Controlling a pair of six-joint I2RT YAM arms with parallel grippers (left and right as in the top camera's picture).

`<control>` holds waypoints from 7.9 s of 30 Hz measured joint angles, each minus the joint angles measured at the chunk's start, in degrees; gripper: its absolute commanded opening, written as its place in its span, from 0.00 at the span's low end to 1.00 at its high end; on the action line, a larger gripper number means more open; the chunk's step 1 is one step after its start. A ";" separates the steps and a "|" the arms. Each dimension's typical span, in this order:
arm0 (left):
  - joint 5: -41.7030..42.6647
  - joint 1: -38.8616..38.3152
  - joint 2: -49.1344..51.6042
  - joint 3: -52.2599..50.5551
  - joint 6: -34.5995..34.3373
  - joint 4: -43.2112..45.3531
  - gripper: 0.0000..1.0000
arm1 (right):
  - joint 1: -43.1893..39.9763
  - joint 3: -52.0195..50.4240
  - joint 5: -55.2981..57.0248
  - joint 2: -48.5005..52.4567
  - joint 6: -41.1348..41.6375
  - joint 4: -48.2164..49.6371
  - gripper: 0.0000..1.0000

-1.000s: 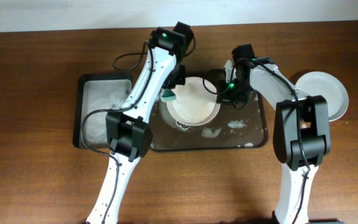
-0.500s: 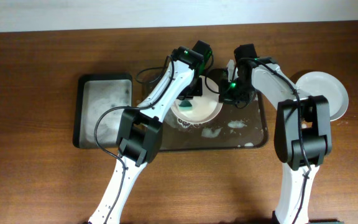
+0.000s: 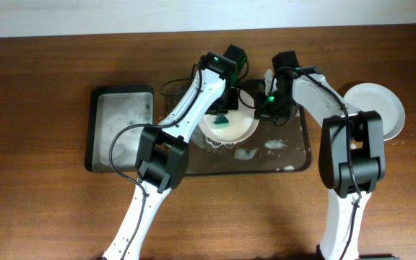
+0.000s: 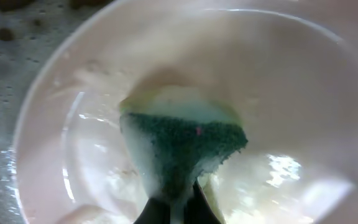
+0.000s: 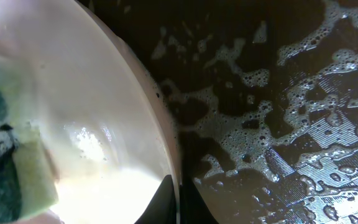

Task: Clean dirty plates on tray and stack at the side
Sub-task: 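Lift the sponge and scrub the plate again near its left side, then raise the plate with the right gripper and carry it rightward, then lower the plate onto the stacked plates and release the right gripper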

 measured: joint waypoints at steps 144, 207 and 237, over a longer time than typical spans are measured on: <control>-3.82 10.25 -7.15 -1.95 6.01 -5.33 0.01 | 24.35 -16.50 102.51 -34.47 16.50 -3.56 0.04; -3.80 10.25 -7.15 -1.95 6.01 -4.74 0.01 | -40.59 -16.37 2.51 -35.10 8.76 3.87 0.04; -3.80 10.25 -7.15 -1.95 6.03 -4.13 0.01 | -50.56 -16.09 6.71 -14.88 9.14 17.79 0.54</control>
